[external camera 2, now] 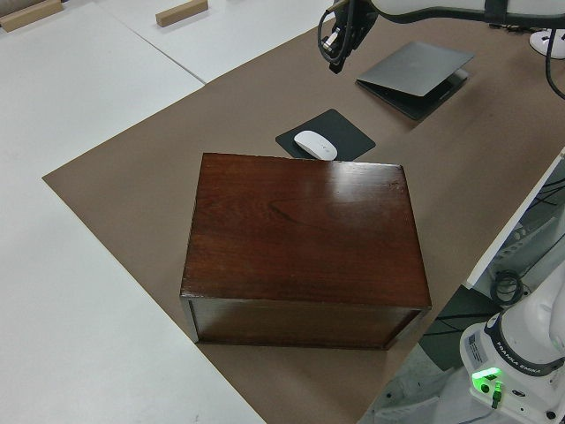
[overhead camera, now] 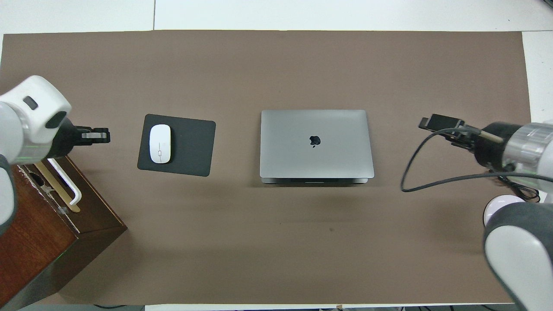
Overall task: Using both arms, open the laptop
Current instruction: 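Move both grippers toward the front edge of the silver laptop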
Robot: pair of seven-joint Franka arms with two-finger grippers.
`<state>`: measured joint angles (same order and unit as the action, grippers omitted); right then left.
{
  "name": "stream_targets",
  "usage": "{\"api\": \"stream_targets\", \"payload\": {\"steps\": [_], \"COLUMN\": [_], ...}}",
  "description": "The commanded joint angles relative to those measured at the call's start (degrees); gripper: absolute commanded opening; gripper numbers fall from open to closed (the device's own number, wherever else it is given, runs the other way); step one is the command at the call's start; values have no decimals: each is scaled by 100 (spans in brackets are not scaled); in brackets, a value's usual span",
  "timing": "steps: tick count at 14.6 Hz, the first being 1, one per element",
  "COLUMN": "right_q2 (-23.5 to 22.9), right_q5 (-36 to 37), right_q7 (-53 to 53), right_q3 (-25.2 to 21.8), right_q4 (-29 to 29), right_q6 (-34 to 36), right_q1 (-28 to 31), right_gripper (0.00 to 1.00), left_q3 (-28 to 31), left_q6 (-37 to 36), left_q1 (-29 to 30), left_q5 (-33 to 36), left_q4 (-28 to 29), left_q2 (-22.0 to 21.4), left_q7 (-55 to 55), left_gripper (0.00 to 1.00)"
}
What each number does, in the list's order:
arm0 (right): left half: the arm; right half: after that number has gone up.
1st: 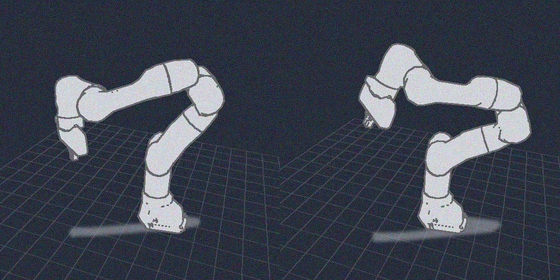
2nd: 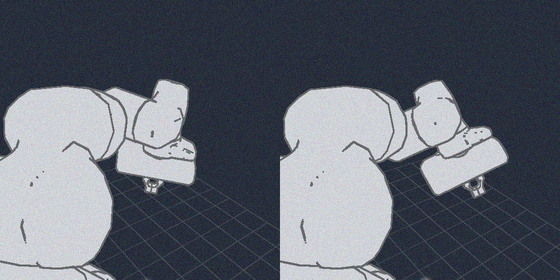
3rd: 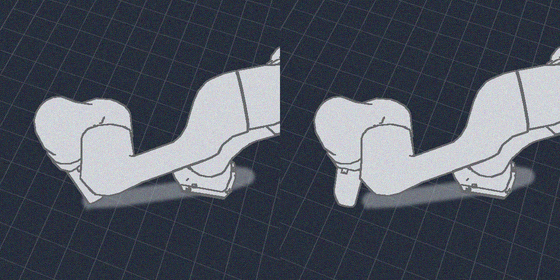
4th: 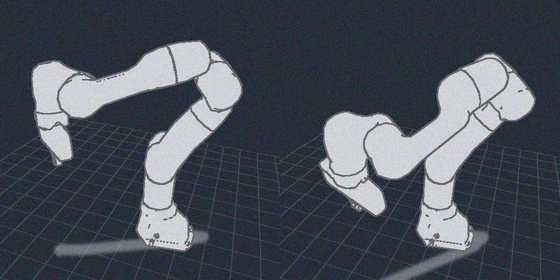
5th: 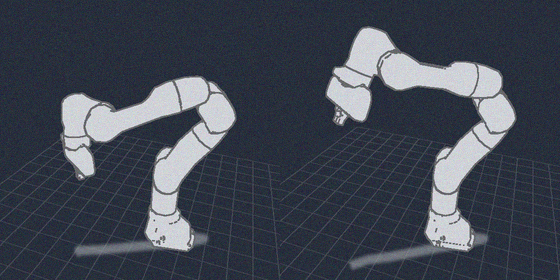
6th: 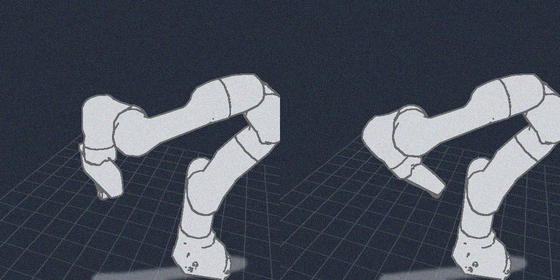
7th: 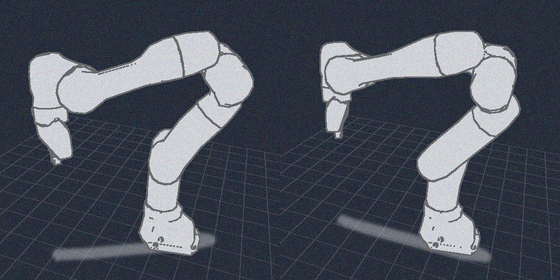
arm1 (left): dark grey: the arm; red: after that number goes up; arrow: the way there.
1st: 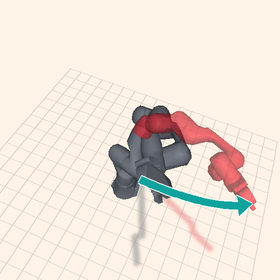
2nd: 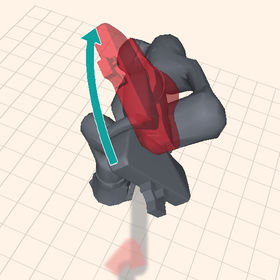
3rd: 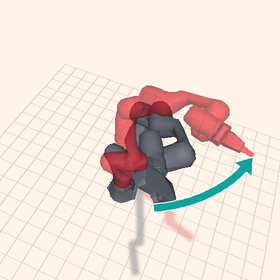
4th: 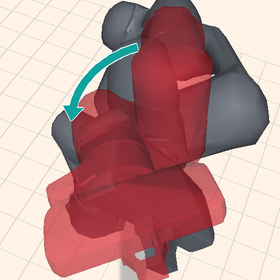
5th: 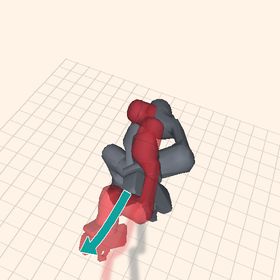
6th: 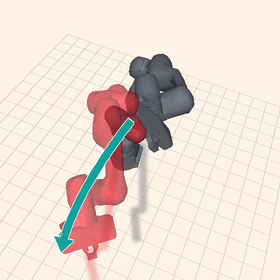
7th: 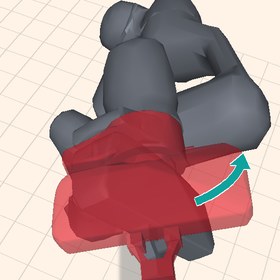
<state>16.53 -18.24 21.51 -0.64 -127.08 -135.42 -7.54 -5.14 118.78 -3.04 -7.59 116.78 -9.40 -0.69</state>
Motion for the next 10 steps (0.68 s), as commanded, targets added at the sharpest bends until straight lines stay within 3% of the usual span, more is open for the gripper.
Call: {"api": "stream_targets", "payload": {"steps": [1,5,10], "right_q2": [175,-141,-1186], "right_q5": [-495,-777,-1962], "right_q7": [432,1099,1268], "right_q3": [-15,-7,-15], "right_q4": [-878,-1205,-1249], "right_q6": [-1481,-2987,-5167], "right_q1": [-685,-1608,-2953], "right_gripper": [100,100,100], "left_q3": [66,57,66], "left_q6": [829,1857,2631], "left_q1": [-485,-1074,-1830], "left_q5": [-128,-128,-128], "left_q4": [1046,1943,2594], "left_q2": [-650,-1054,-1310], "left_q7": [-291,-615,-1274], "left_gripper": [0,0,0]}}
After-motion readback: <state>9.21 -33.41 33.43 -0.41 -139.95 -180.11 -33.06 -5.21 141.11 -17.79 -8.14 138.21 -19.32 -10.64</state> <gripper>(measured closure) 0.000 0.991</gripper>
